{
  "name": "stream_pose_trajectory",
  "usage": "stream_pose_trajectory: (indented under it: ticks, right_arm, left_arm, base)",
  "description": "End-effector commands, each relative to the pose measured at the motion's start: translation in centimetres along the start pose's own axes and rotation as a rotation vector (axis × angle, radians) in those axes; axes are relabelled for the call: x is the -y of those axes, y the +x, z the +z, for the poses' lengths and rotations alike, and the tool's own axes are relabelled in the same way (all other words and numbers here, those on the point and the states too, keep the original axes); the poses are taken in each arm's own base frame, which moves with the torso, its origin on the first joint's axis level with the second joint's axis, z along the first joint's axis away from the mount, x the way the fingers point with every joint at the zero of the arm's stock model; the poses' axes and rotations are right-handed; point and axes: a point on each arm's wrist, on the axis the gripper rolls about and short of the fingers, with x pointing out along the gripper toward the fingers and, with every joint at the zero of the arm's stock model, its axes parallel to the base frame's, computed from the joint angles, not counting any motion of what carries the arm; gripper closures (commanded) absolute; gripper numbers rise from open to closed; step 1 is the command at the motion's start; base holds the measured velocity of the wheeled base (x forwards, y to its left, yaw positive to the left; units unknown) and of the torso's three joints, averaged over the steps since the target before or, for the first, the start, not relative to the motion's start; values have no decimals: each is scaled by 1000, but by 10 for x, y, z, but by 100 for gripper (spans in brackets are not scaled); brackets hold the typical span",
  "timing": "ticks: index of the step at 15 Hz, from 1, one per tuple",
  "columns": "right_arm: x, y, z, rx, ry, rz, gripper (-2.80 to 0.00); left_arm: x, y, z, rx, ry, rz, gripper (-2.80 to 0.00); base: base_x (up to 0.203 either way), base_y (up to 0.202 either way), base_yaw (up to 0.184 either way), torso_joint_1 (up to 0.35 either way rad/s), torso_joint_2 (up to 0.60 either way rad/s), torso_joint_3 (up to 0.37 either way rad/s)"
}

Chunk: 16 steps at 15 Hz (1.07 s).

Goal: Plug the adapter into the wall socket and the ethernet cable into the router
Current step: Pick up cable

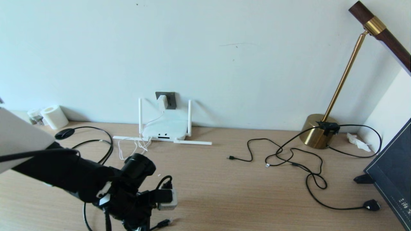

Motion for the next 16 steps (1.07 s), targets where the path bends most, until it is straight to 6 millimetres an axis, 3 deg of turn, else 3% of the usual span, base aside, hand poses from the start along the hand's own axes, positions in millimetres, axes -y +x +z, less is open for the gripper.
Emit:
stream_pose_trajectory:
  ticks: [1, 4, 5, 12, 16]
  right_arm:
    - [0, 0, 0, -1, 0, 0, -280]
    - [0, 0, 0, -1, 0, 0, -280]
    - [0, 0, 0, -1, 0, 0, -280]
    - [0, 0, 0, -1, 0, 0, -280]
    - [0, 0, 0, -1, 0, 0, -280]
  left_arm:
    - [0, 3, 0, -8, 0, -6, -280]
    - [0, 3, 0, -9, -2, -8, -280]
    - [0, 4, 0, -10, -4, -8, 0]
    - [3, 2, -1, -6, -2, -8, 0]
    - [9, -11, -2, 18, 11, 14, 0]
  base:
    - [0, 0, 0, 0, 0, 0]
    - [0, 0, 0, 0, 0, 0]
    - [0, 0, 0, 0, 0, 0]
    - [0, 0, 0, 0, 0, 0]
    - [0, 0, 0, 0, 0, 0]
